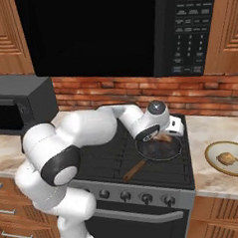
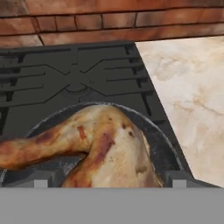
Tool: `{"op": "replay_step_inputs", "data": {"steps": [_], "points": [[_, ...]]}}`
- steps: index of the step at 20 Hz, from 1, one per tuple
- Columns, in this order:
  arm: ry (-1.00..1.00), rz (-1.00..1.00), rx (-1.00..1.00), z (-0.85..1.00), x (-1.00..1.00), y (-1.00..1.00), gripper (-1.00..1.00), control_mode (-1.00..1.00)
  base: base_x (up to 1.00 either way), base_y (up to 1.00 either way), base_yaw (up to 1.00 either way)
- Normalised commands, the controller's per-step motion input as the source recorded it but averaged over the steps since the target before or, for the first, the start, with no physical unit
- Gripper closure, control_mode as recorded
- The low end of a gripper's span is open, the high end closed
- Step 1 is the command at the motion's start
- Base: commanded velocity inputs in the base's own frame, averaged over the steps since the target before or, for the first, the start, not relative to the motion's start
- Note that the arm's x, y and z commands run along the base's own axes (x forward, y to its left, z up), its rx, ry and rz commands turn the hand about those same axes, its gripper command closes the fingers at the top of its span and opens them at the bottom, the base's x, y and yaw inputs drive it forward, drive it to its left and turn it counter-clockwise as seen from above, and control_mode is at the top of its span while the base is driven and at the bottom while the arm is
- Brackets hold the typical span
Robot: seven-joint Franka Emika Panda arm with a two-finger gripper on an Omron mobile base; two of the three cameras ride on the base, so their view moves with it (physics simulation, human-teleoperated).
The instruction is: Place the chicken drumstick on the plate and place the onion on the same plate.
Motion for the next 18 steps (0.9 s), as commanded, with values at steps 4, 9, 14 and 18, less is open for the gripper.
{"op": "replay_step_inputs", "data": {"steps": [4,9,14,18], "points": [[-0.08,0.00,0.00,0.68,-0.62,0.52,1.00,-1.00,0.00,0.00,0.00],[-0.06,0.01,-0.07,0.40,-0.67,0.77,1.00,-1.00,0.00,0.00,0.00],[0.00,0.01,-0.01,0.13,-0.06,0.14,1.00,-1.00,0.00,0.00,0.00],[0.00,0.00,0.00,0.00,0.00,0.00,1.00,-1.00,0.00,0.00,0.00]]}}
